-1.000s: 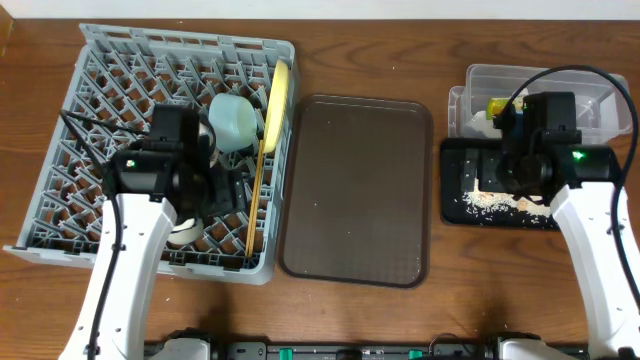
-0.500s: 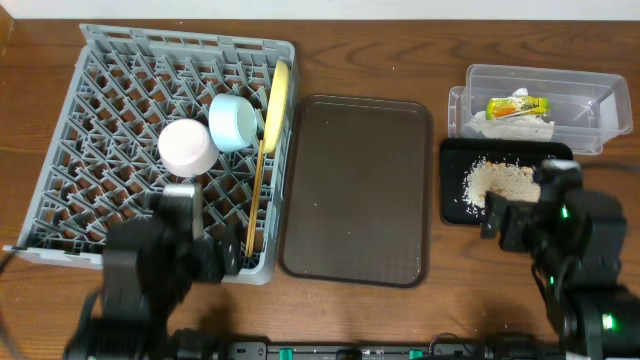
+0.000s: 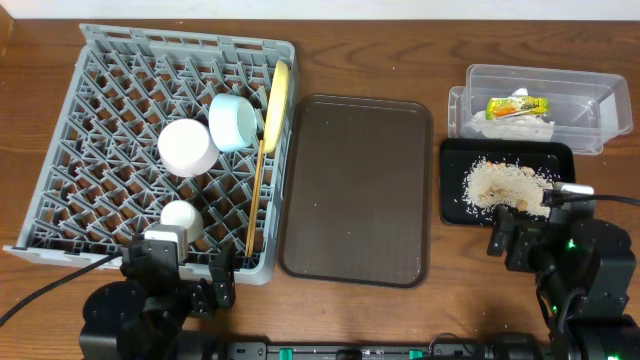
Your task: Sort waste into correct bins and load items into the dishwasher
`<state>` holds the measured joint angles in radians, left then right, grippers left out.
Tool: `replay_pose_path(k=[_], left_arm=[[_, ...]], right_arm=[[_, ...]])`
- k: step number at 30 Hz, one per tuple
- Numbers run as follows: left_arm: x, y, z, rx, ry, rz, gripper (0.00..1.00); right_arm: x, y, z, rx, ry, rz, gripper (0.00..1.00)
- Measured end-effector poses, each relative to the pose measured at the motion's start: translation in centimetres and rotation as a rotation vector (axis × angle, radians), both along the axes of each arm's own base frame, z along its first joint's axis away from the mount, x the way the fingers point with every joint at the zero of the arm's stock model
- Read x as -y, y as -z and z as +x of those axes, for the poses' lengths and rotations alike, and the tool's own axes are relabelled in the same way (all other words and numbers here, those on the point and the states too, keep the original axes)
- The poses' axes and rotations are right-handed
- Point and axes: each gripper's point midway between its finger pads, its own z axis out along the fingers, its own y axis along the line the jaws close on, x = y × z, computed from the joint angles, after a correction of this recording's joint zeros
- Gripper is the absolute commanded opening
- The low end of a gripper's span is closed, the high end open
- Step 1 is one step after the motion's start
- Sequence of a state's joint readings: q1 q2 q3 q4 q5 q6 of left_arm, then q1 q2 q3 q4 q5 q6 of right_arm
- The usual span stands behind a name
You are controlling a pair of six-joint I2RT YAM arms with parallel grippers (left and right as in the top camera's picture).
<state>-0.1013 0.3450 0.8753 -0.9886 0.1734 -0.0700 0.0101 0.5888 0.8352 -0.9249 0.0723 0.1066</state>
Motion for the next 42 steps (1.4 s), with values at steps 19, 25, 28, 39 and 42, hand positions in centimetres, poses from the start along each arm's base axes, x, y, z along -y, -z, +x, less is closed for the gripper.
replay_pose_path(k=[19, 25, 28, 39, 42], left_arm=[[0.0, 0.1, 0.0, -0.002, 0.0, 0.0, 0.96], [0.0, 0.1, 0.0, -0.003, 0.0, 0.0, 0.97], [0.0, 0.1, 0.0, -0.004, 0.001, 0.001, 0.97], [0.0, 0.2, 0.0, -0.005, 0.0, 0.001, 0.97], [0.0, 0.2, 0.0, -0.005, 0.0, 0.001, 0.97]], right_arm=[[-0.2, -2.4, 1.1, 0.276, -0.012, -0.01, 0.99], [-1.6, -2.0, 2.1, 0.545, -0.065, 0.012, 0.99], [-1.7, -1.5, 2.3, 0.645, -0.068, 0.018, 0.99], [-2.4, 3.9, 3.1, 0.693, -0.115, 0.01, 0.99], [-2.6, 6.8, 3.1, 0.599, -0.141, -0.017, 0.99]])
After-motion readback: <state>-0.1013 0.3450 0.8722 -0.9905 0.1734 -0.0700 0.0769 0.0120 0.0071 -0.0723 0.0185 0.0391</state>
